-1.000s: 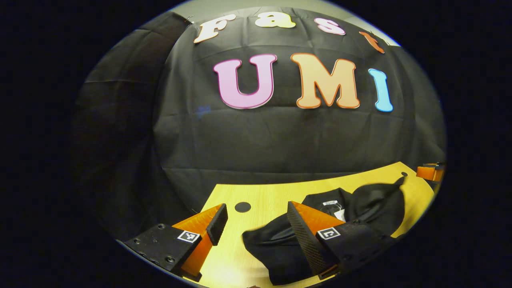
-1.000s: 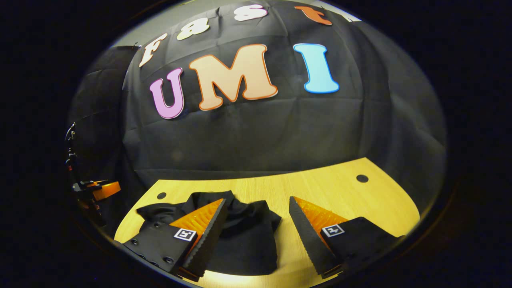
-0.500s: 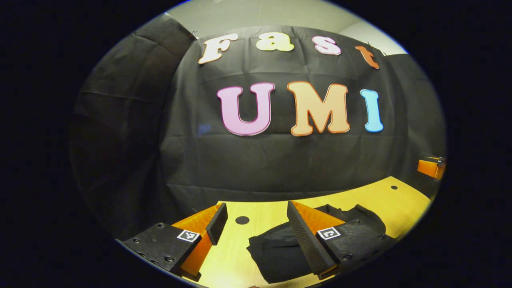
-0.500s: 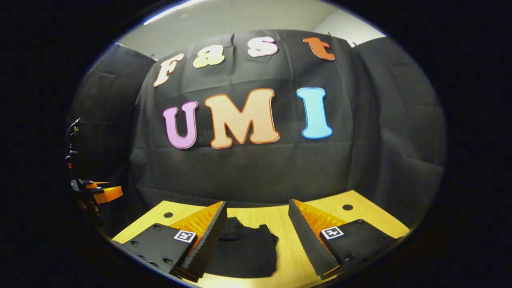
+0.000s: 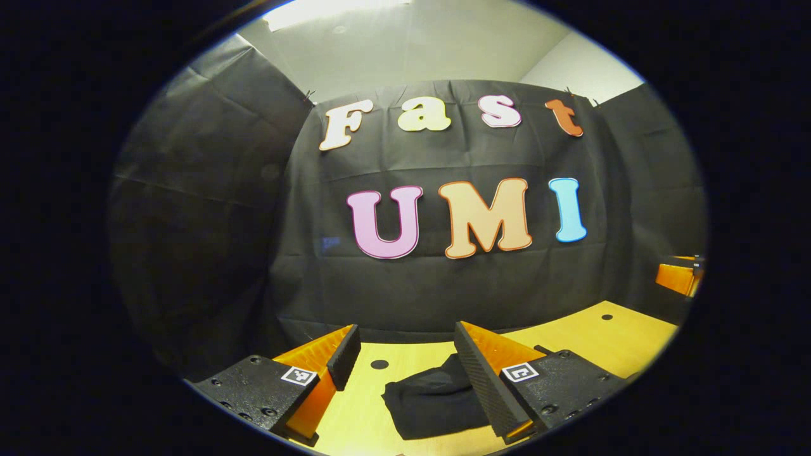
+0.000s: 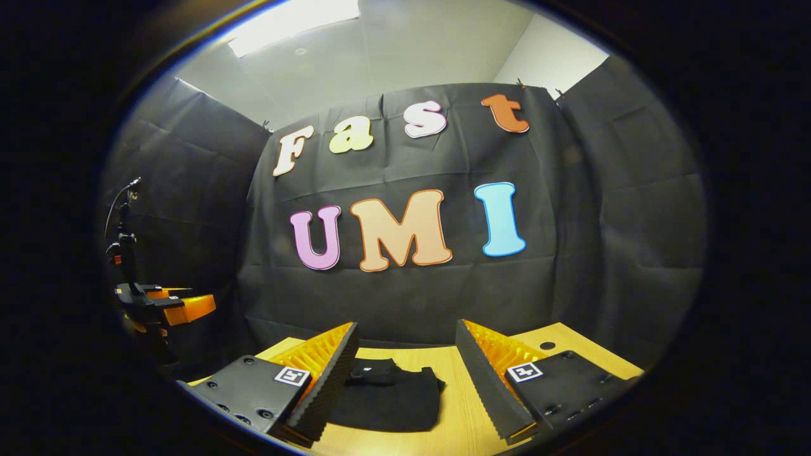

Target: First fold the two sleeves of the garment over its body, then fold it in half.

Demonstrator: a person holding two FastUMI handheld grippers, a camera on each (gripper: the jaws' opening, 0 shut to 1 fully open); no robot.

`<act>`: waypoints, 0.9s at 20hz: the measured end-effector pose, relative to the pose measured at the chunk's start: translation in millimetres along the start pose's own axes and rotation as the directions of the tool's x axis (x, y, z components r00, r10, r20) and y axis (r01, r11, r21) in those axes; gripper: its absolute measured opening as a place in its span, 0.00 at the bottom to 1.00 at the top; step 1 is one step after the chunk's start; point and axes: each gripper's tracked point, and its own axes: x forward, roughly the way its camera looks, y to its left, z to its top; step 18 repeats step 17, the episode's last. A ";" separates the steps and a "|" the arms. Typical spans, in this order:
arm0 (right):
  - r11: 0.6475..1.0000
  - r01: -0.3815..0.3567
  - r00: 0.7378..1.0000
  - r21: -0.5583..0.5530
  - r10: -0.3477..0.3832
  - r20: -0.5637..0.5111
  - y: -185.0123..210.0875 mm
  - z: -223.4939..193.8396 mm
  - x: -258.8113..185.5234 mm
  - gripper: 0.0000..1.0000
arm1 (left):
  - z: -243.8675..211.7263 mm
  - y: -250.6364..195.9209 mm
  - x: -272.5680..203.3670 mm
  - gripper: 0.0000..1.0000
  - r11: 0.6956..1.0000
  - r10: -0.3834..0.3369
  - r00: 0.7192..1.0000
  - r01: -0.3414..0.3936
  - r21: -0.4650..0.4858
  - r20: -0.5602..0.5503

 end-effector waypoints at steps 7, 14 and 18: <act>1.000 0.004 1.000 -0.003 -0.004 -0.008 -11.7 -10.1 -50.8 0.94 | 11.0 -19.0 -47.8 0.94 1.000 -0.002 1.000 0.002 -0.017 0.022; 1.000 0.005 1.000 -0.007 -0.005 -0.012 -14.4 -11.8 -64.4 0.97 | 23.0 -29.9 -57.8 0.94 1.000 -0.019 0.999 0.020 -0.005 0.041; 1.000 0.007 1.000 -0.016 -0.007 -0.020 -14.7 -14.9 -64.9 0.97 | 23.8 -31.4 -56.8 0.94 1.000 -0.025 0.999 0.025 0.001 0.040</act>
